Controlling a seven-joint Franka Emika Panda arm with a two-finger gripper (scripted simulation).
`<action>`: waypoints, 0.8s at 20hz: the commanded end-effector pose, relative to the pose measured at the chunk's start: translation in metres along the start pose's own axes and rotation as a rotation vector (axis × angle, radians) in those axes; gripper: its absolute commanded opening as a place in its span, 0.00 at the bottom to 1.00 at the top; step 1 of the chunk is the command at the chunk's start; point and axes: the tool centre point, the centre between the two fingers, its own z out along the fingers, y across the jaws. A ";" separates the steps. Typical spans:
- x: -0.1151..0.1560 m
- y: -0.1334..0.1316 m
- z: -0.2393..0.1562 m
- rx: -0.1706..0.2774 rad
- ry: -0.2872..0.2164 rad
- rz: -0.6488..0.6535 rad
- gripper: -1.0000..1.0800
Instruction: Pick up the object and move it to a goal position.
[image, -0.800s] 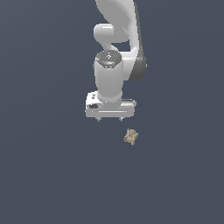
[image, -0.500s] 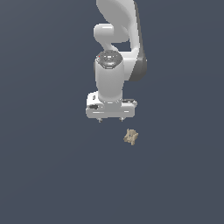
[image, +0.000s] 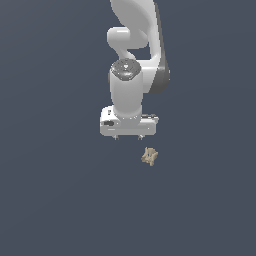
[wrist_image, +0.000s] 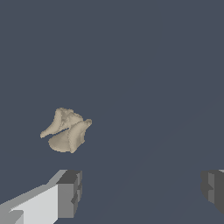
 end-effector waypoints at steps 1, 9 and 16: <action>0.000 -0.001 0.001 0.000 0.000 0.005 0.96; 0.004 -0.014 0.012 -0.002 -0.001 0.066 0.96; 0.008 -0.036 0.030 -0.005 -0.001 0.170 0.96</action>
